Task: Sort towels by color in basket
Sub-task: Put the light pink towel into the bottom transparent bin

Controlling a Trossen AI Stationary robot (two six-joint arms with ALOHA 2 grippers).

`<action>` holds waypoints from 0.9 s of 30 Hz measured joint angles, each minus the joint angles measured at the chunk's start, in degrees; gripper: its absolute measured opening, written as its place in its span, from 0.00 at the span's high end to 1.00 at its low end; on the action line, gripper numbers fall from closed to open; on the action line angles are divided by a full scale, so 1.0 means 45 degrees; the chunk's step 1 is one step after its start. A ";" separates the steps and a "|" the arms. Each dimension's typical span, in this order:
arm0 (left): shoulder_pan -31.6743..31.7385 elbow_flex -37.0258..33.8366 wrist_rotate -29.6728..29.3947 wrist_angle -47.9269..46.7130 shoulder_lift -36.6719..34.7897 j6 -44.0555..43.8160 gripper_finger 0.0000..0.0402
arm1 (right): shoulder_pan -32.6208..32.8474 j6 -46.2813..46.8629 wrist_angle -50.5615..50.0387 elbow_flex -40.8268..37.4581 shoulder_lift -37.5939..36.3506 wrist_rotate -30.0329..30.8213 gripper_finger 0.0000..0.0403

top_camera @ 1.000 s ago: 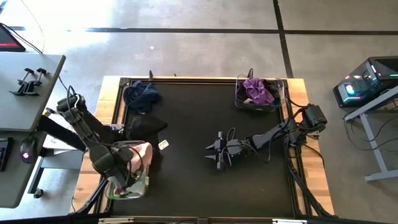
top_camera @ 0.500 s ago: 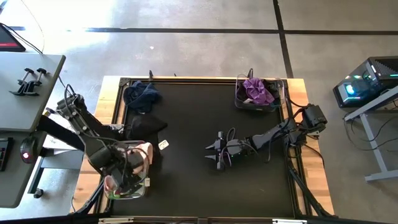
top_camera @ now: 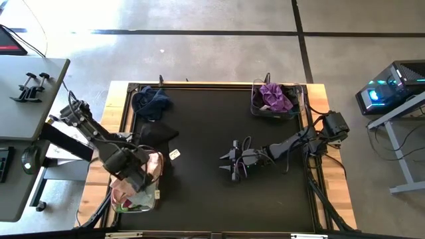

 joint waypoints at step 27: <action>0.1682 -0.4795 0.2682 0.7124 -0.0915 0.2904 1.00 | 0.0005 0.0034 -0.0251 0.0000 0.0000 0.0002 0.56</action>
